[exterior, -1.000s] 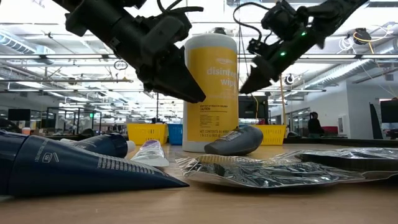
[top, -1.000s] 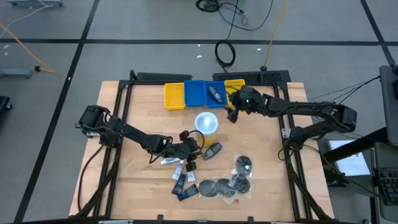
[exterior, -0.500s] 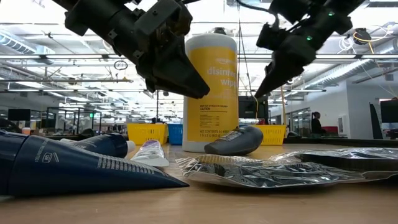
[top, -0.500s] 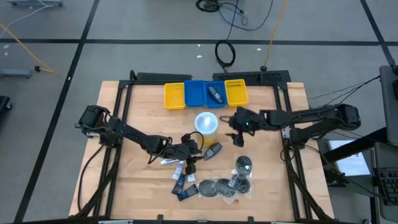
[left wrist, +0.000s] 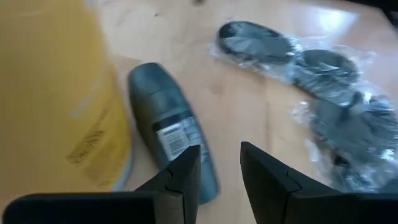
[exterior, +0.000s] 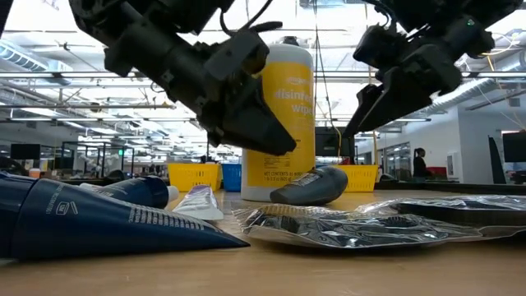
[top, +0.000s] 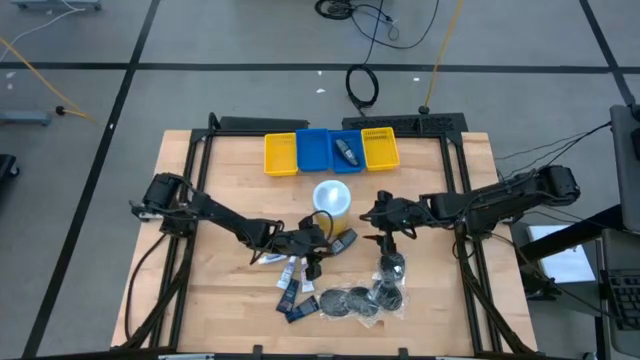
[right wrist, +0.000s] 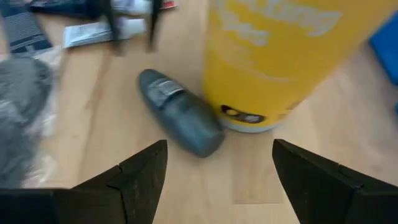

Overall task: Pick & Place Travel size toiletries
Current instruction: Put the deodorant into the right blue basket

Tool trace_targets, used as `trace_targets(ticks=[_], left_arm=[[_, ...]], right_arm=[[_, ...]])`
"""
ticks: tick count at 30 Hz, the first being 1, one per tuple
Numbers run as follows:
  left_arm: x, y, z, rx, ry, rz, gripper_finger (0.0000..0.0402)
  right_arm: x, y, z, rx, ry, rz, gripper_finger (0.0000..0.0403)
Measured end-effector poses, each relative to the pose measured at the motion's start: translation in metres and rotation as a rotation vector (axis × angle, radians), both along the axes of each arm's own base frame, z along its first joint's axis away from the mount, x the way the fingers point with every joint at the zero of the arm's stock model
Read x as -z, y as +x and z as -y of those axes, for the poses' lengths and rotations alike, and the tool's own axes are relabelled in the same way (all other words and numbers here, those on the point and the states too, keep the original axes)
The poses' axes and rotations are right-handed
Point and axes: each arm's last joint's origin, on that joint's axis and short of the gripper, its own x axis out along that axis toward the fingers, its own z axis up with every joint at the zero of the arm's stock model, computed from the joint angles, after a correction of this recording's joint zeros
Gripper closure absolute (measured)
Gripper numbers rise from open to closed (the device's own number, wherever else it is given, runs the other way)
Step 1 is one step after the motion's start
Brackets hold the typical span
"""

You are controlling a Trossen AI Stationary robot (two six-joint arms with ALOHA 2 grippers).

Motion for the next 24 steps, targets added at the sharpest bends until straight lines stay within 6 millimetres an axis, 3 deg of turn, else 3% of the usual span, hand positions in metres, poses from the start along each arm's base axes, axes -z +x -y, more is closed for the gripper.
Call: trace_targets(ticks=[7,24], left_arm=[[0.008,0.002,-0.005,-0.007,-0.029,-0.021,0.0289],[0.036,0.014,-0.013,-0.015,-0.086,-0.001,0.0289]], right_arm=[[0.009,0.002,-0.01,-0.03,0.009,-0.025,0.0122],[0.044,0.024,-0.013,-0.062,-0.031,-0.059,0.0122]])
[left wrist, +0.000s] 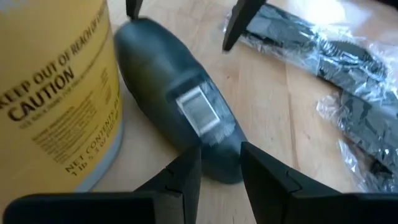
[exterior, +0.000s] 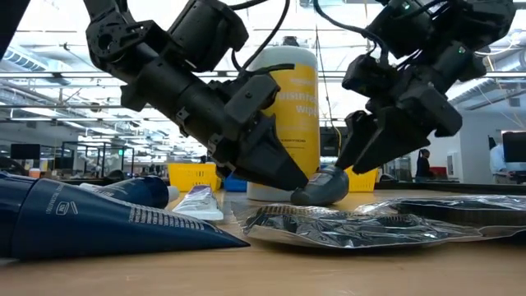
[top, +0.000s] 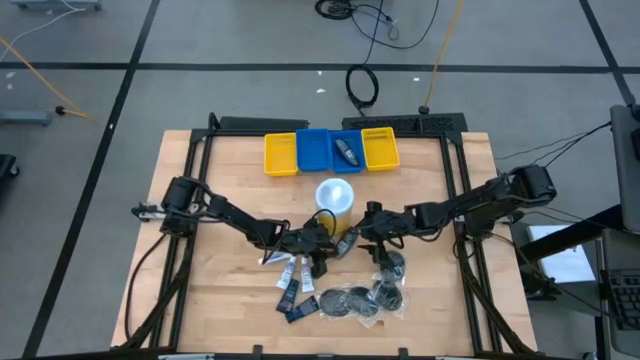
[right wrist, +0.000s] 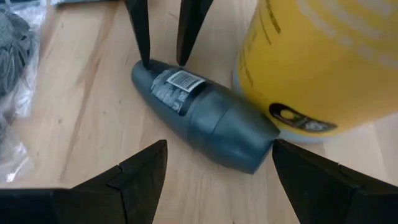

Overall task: Pick & Place Travel size toiletries
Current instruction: Put the deodorant into the right blue basket

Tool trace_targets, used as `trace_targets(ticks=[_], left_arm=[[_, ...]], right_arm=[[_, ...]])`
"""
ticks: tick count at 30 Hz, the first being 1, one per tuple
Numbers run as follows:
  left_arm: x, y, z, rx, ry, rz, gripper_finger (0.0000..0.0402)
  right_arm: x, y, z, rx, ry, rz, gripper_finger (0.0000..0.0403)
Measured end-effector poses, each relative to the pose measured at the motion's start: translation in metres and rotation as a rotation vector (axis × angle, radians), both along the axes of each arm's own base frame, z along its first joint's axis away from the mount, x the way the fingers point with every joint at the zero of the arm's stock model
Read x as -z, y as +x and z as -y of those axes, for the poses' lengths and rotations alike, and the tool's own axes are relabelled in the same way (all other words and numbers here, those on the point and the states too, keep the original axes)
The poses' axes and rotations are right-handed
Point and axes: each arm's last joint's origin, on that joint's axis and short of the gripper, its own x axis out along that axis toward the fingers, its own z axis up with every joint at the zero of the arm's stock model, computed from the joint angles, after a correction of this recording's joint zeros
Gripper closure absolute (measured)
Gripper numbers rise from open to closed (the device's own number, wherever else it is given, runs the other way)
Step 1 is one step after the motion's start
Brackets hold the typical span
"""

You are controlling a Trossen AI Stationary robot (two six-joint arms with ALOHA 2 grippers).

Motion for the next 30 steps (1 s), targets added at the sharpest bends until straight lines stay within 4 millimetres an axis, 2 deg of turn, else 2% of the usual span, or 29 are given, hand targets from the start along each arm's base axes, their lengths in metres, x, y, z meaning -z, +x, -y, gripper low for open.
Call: trace_targets(ticks=[16,30], left_arm=[[-0.003,0.002,-0.001,-0.009,0.025,0.033,0.0289],[-0.004,0.002,-0.001,-0.009,0.025,0.036,0.0289]], right_arm=[[0.0,0.001,0.005,-0.015,-0.033,0.006,0.0122],[0.004,-0.003,-0.02,-0.035,0.075,-0.021,0.0122]])
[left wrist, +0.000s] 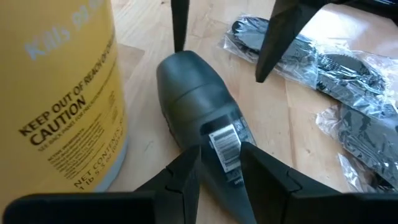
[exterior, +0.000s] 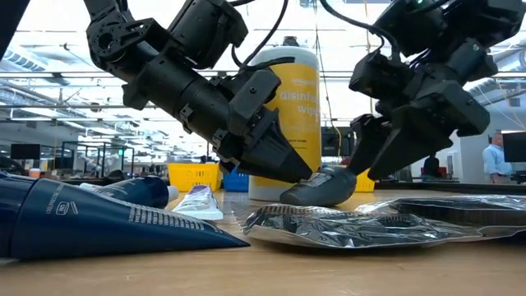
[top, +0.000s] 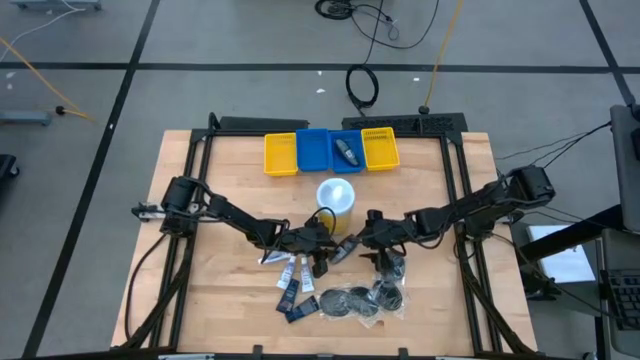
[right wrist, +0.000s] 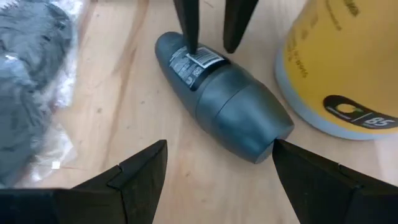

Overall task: Pick & Place Travel size toiletries
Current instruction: Put the deodorant into the right blue basket

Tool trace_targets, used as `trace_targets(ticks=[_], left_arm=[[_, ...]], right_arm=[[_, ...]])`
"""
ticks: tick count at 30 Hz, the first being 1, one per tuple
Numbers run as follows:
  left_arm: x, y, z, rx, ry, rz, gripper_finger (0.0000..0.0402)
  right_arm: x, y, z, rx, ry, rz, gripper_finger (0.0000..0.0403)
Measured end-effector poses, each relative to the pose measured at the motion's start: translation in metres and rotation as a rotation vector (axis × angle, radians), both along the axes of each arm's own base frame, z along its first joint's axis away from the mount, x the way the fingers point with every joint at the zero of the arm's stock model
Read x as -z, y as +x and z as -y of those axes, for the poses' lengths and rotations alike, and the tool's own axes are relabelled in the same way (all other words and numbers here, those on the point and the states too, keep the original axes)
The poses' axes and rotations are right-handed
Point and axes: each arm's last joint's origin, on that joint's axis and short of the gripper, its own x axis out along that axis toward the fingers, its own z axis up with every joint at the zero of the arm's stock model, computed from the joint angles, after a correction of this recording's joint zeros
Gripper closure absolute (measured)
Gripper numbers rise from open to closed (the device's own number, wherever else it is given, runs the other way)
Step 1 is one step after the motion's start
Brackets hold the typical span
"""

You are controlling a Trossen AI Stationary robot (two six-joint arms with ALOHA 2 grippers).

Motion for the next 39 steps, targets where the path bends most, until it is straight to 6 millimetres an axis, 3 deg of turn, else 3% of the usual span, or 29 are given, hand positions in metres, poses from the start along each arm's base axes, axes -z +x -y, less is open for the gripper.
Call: trace_targets(ticks=[5,20,34,39], left_arm=[[-0.001,0.0,0.001,0.01,-0.006,0.003,0.0289],[-0.001,0.001,0.001,0.025,-0.009,0.01,0.0289],[-0.002,0.001,0.002,0.057,-0.027,0.019,0.0289],[-0.002,0.001,0.002,0.059,-0.025,0.023,0.0289]], right_arm=[[0.0,-0.002,-0.01,-0.024,0.003,0.005,0.0122],[-0.005,0.004,0.0,-0.067,-0.163,0.085,0.0122],[0.002,0.012,-0.001,-0.163,-0.163,0.121,0.0122],[0.014,0.015,0.0,-0.162,-0.16,0.089,0.0122]])
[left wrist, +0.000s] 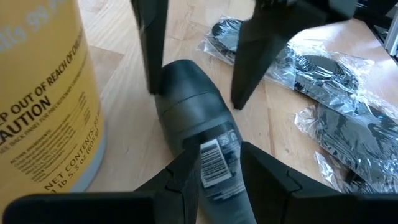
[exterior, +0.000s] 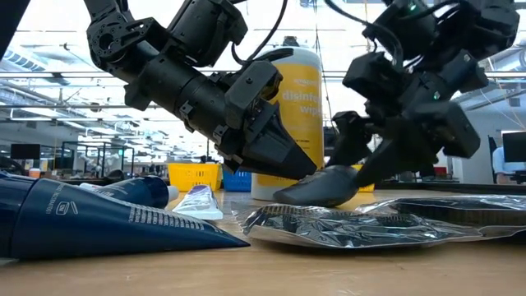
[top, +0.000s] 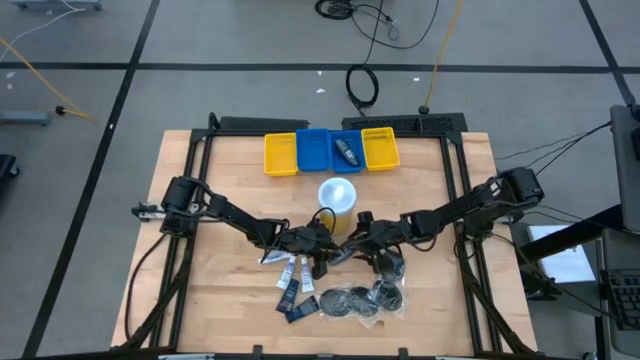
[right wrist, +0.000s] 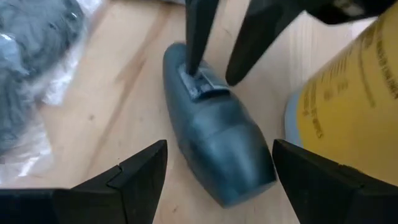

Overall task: Pick & Place Travel size toiletries
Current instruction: Put the deodorant into the right blue basket

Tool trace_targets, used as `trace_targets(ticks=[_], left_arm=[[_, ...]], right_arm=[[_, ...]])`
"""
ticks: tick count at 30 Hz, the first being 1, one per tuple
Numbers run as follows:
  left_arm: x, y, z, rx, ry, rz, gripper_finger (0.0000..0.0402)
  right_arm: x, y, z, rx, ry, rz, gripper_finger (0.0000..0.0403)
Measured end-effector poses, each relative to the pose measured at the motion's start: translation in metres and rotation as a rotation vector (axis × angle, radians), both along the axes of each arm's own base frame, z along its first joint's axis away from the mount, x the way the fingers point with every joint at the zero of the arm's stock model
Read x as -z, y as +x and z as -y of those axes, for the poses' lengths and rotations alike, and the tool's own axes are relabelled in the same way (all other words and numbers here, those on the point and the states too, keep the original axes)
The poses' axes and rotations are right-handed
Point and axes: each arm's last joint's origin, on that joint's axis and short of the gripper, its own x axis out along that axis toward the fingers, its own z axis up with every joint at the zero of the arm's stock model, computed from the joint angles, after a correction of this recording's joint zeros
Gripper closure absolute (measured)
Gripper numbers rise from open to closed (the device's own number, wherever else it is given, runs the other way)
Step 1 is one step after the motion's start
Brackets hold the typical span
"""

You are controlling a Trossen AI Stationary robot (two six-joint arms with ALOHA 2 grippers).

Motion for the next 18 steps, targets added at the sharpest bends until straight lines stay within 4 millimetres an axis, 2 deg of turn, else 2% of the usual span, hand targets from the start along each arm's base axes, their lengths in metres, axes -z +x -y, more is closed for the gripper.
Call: trace_targets(ticks=[5,13,18], left_arm=[[0.0,0.0,0.0,0.001,0.001,0.0,0.0289],[0.0,0.0,0.0,0.001,0.002,-0.005,0.0289],[0.001,0.0,0.0,0.001,0.002,-0.006,0.0289]], right_arm=[[0.017,0.006,-0.002,-0.022,0.016,-0.008,0.0122],[0.02,0.01,-0.003,-0.012,0.062,0.014,0.0125],[0.02,0.009,-0.003,-0.001,0.09,0.007,0.0164]])
